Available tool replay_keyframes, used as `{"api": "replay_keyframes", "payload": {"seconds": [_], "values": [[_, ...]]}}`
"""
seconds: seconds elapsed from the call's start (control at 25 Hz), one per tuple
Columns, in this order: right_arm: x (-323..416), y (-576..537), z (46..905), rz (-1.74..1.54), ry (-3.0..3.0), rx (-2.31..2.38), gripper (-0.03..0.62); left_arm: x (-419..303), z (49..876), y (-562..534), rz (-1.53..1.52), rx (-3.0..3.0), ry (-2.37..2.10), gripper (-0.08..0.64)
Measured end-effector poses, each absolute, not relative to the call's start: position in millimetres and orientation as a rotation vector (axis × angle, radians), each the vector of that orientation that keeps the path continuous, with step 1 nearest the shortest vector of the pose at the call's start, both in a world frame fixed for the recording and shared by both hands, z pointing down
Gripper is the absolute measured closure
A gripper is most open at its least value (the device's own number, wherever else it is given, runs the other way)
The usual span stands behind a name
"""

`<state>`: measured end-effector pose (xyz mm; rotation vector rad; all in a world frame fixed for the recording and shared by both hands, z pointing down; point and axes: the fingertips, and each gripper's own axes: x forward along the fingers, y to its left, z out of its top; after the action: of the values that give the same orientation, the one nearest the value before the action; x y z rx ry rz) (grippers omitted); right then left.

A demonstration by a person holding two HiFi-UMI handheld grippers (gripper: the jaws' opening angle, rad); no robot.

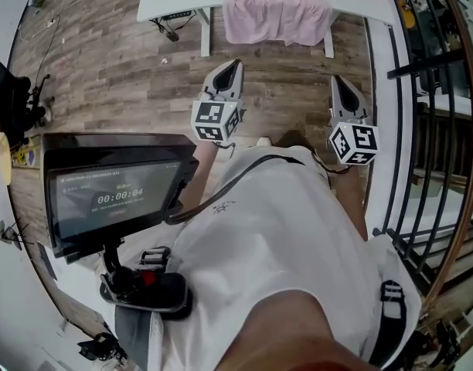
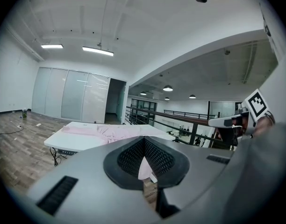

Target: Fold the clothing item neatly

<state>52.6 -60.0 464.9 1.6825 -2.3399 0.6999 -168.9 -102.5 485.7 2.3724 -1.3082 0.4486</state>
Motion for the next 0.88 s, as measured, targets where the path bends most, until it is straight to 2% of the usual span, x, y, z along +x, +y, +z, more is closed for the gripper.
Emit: {"api": "replay_keyframes", "payload": {"seconds": [0.88], "values": [[48,-59,467,0.693,-2.342,1.693,0.588,-177,488,-91,0.480,2.365,-1.309,0.561]]}}
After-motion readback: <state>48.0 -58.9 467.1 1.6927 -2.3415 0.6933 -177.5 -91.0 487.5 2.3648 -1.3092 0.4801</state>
